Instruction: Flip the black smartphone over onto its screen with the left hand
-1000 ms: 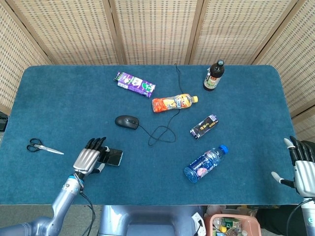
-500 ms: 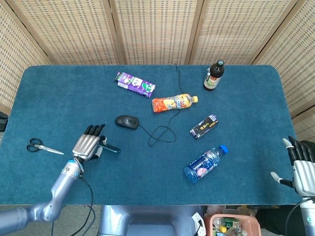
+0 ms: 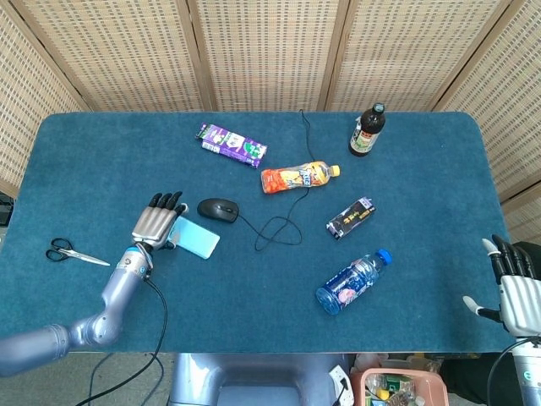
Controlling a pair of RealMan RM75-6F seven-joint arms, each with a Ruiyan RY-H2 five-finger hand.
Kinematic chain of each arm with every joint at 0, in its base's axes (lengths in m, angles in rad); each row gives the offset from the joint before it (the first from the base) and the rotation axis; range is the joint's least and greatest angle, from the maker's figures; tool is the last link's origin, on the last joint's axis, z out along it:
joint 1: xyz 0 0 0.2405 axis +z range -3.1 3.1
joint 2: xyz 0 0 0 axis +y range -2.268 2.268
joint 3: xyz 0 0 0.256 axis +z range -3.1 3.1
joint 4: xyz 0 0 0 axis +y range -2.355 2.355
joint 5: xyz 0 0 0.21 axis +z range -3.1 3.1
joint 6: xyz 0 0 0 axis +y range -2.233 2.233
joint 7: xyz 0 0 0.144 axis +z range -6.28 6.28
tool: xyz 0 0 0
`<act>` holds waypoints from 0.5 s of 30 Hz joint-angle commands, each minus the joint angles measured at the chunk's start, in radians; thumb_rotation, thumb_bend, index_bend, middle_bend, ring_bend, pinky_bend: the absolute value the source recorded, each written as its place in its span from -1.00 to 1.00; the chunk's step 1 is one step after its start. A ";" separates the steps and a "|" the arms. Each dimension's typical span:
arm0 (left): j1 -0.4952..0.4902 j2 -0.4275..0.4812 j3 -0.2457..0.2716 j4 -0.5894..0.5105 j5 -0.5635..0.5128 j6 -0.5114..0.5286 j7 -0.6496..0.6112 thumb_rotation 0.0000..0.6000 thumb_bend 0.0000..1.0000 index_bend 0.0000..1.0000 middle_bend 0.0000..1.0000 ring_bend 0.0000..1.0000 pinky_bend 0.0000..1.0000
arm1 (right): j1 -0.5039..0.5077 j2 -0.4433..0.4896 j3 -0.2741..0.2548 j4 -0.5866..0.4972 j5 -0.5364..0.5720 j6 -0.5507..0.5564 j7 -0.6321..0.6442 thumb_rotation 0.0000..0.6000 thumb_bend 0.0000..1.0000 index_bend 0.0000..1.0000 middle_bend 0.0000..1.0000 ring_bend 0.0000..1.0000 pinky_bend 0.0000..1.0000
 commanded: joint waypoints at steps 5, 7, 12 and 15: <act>0.062 0.032 0.016 -0.016 0.176 0.087 -0.204 1.00 -0.65 -1.00 -1.00 -1.00 -1.00 | -0.002 0.003 0.002 0.000 0.002 0.002 0.010 1.00 -1.00 -1.00 -1.00 -1.00 -1.00; 0.079 0.055 0.021 -0.037 0.199 0.113 -0.222 1.00 -0.73 -1.00 -1.00 -1.00 -1.00 | -0.002 0.004 0.001 -0.001 0.001 0.002 0.012 1.00 -1.00 -1.00 -1.00 -1.00 -1.00; 0.149 0.157 0.051 -0.142 0.253 0.202 -0.247 1.00 -0.95 -1.00 -1.00 -1.00 -1.00 | -0.002 0.007 0.000 -0.007 -0.007 0.007 0.014 1.00 -1.00 -1.00 -1.00 -1.00 -1.00; 0.209 0.220 0.079 -0.207 0.292 0.280 -0.262 1.00 -1.00 -1.00 -1.00 -1.00 -1.00 | -0.004 0.010 -0.001 -0.013 -0.012 0.015 0.015 1.00 -1.00 -1.00 -1.00 -1.00 -1.00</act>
